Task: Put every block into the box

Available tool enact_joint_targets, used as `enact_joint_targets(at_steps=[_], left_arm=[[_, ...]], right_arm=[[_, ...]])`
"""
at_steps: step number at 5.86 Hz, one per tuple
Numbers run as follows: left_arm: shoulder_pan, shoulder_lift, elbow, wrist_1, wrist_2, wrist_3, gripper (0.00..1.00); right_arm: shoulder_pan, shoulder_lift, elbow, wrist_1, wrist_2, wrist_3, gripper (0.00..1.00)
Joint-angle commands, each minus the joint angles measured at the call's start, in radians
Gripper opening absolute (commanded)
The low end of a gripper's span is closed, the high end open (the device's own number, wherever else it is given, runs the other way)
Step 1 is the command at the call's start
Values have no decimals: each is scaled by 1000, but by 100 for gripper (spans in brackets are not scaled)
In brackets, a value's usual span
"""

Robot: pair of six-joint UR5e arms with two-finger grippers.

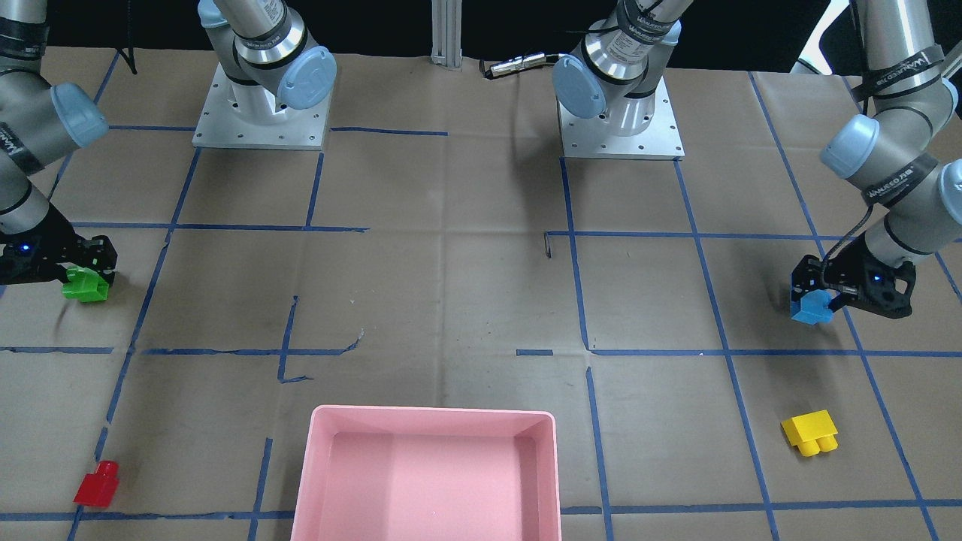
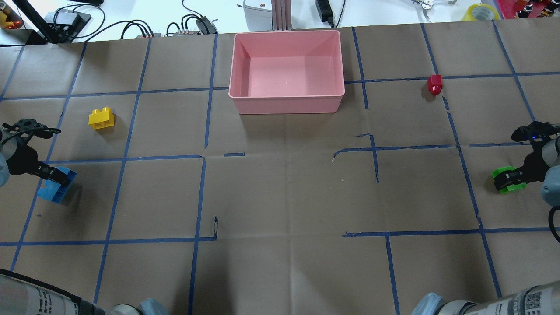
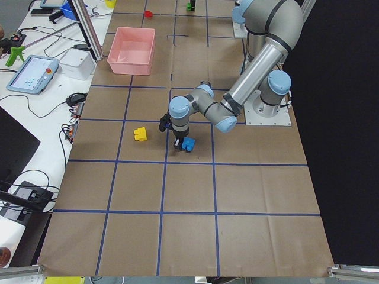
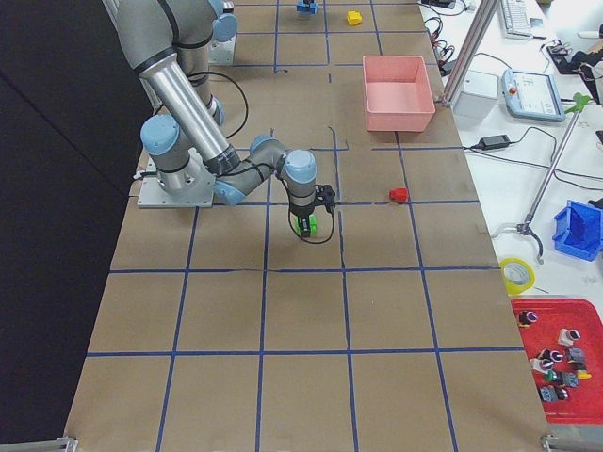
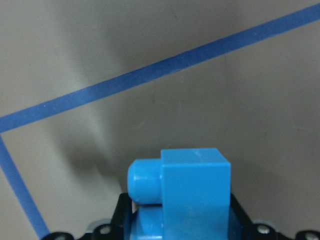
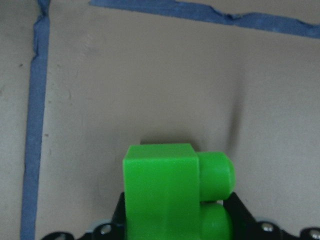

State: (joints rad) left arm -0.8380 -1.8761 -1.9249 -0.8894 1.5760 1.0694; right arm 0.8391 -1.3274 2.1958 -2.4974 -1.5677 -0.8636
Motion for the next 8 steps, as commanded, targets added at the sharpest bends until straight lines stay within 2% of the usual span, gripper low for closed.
enact_joint_targets(at_steps=[1,2,3,5,6,7,8], left_arm=[[-38,53,180,-181,-11,-63,0],[-109,52,308,-316,-14,-159,0],[-175,37,430,-427,-90,-340,0],[-370,-47,649,-554,-100,-651,0],[-471,-133,802,-642,-103,-828,0],[-598,-214,952,-714,-100,-1002,0],[-709,-282,1036,-723,-103,-1139,0]], right_arm=[[0,-48,-49,103,-2,0,5],[0,-97,-104,238,-3,-2,4],[6,-155,-169,311,-11,-2,4],[37,-208,-368,620,-26,49,2],[102,-207,-443,665,-93,105,2],[177,-208,-497,710,-121,186,3],[251,-207,-580,759,-118,254,3]])
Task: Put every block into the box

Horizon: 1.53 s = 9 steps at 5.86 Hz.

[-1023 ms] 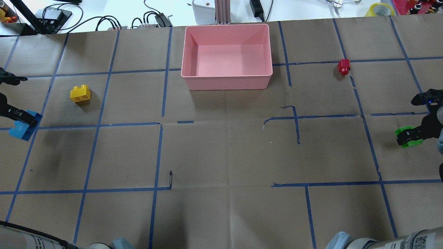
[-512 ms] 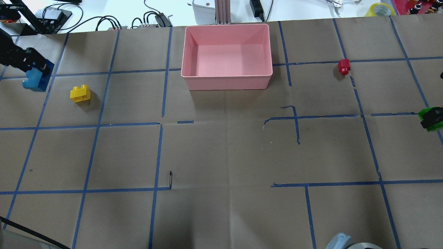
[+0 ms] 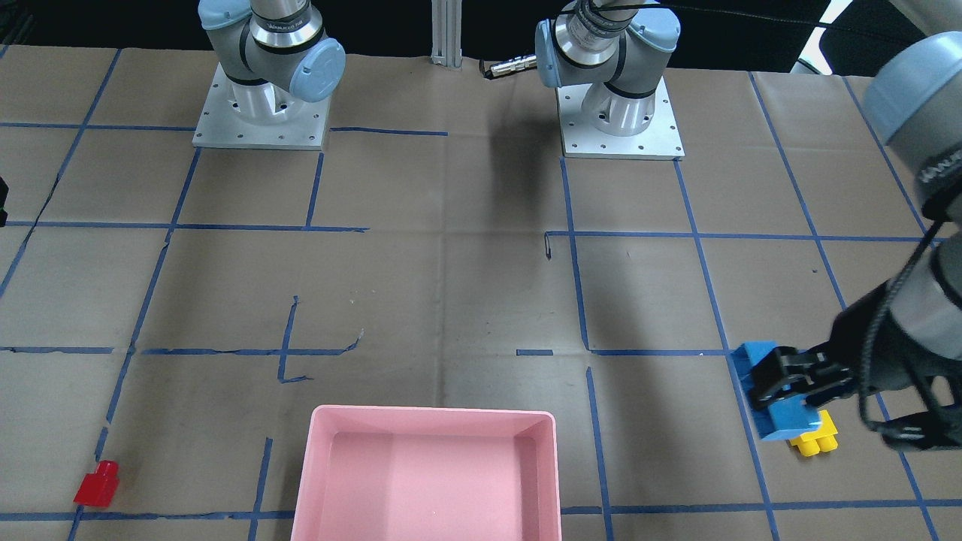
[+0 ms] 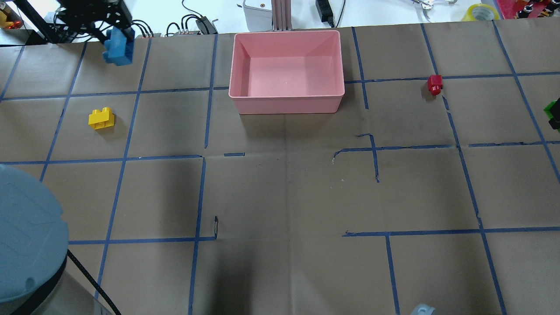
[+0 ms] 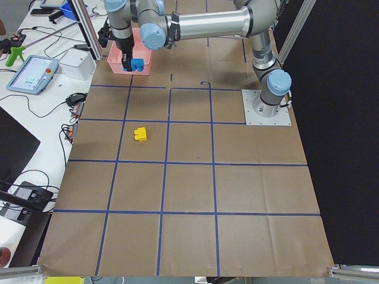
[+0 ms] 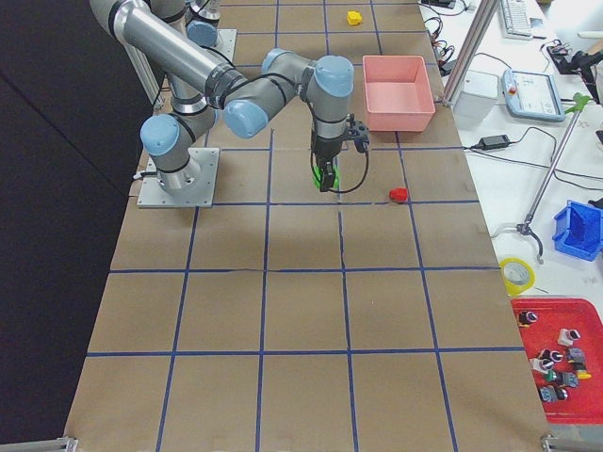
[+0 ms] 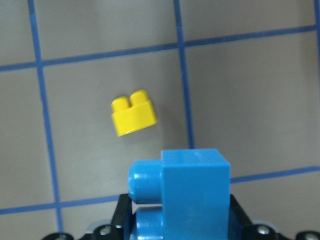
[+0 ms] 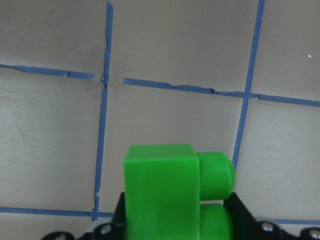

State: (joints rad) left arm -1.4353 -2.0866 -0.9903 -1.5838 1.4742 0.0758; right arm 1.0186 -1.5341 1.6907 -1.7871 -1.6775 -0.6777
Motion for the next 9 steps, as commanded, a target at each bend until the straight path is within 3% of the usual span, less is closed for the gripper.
enact_joint_targets(at_steps=[1,3,6,7,8,9], left_arm=[[-198,-128,128,-18,-11,-250,0],[-273,-252,121,120,-9,-329,0],[-306,-337,122,241,-43,-372,3],[-306,-339,119,266,-37,-372,77],[-304,-319,124,277,-37,-372,99],[-297,-282,125,262,-34,-370,100]], right_arm=[[157,5,-127,111,-5,172,3],[308,17,-141,141,5,414,4],[466,69,-167,124,154,643,4],[509,84,-186,121,192,723,4],[541,115,-221,114,197,742,5],[561,149,-250,103,200,785,5]])
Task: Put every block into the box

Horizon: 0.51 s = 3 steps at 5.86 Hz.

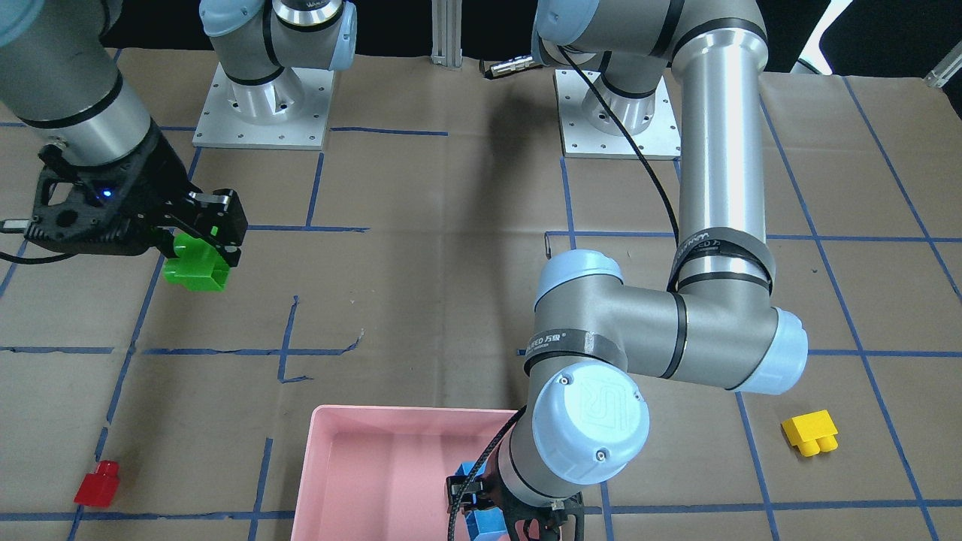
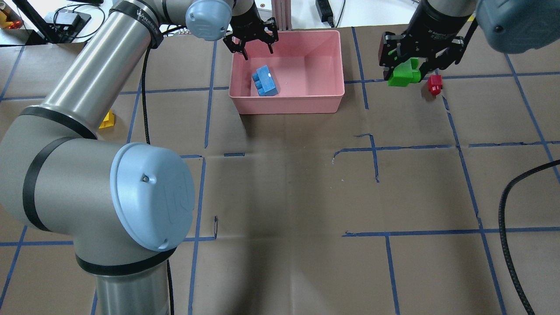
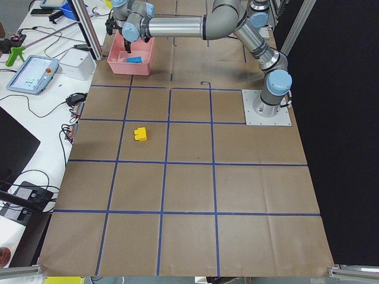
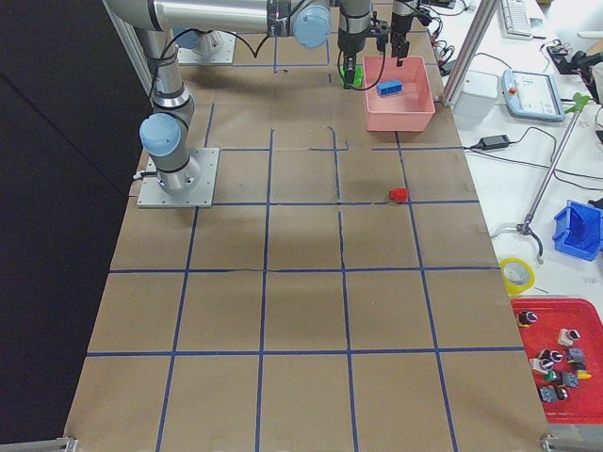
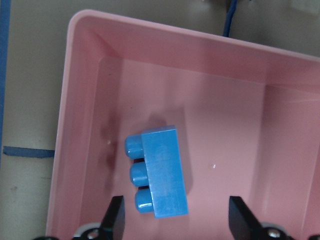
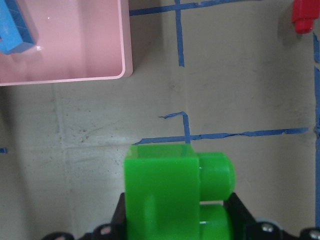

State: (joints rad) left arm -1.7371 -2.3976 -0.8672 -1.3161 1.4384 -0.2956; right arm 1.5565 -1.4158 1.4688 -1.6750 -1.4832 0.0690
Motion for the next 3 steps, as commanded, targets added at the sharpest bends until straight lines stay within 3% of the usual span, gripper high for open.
enact_joint_targets(at_steps=[1,2,3], left_arm=[[60,102,-13,-67,4,18,100],[156,165,-22,-142,4,141,100],[230,210,-48,-214,5,255,100]], right_arm=[[54,46,-41,-43,9,70,5],[92,104,-59,-142,74,184,5],[146,192,-120,-203,78,213,5]])
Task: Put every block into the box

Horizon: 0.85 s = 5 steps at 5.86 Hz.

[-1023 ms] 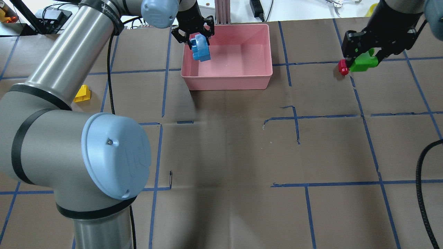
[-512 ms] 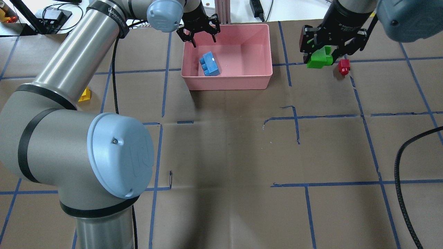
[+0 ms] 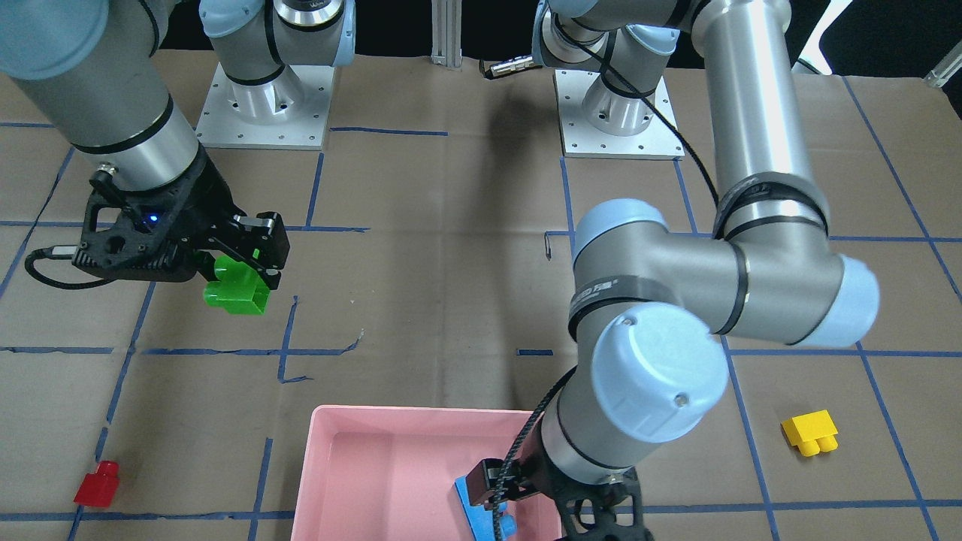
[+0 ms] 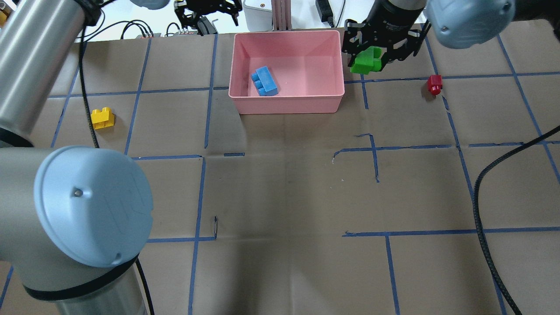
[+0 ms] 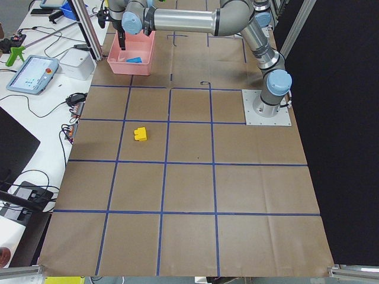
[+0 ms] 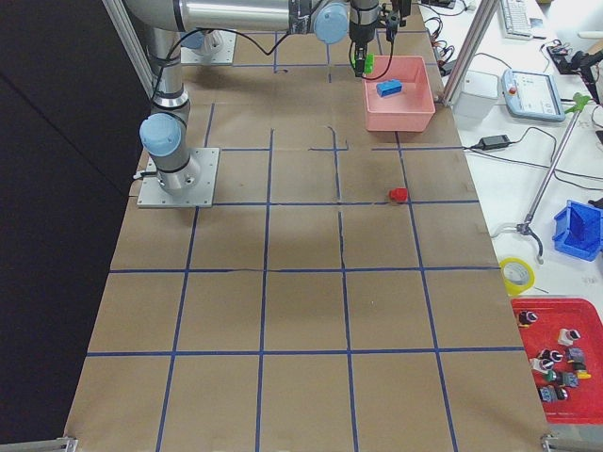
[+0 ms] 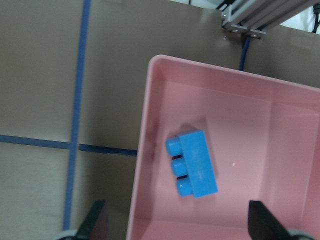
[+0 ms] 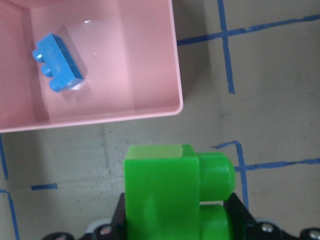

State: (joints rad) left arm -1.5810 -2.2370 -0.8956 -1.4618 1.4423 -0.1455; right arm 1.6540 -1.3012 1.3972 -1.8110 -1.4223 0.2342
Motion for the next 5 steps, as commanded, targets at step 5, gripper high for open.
enact_joint_targets(at_steps=[5], left_arm=[[389,198,-247,-77,113,1001,100]], right_arm=[[145,418,-362,-169,16,140,19]])
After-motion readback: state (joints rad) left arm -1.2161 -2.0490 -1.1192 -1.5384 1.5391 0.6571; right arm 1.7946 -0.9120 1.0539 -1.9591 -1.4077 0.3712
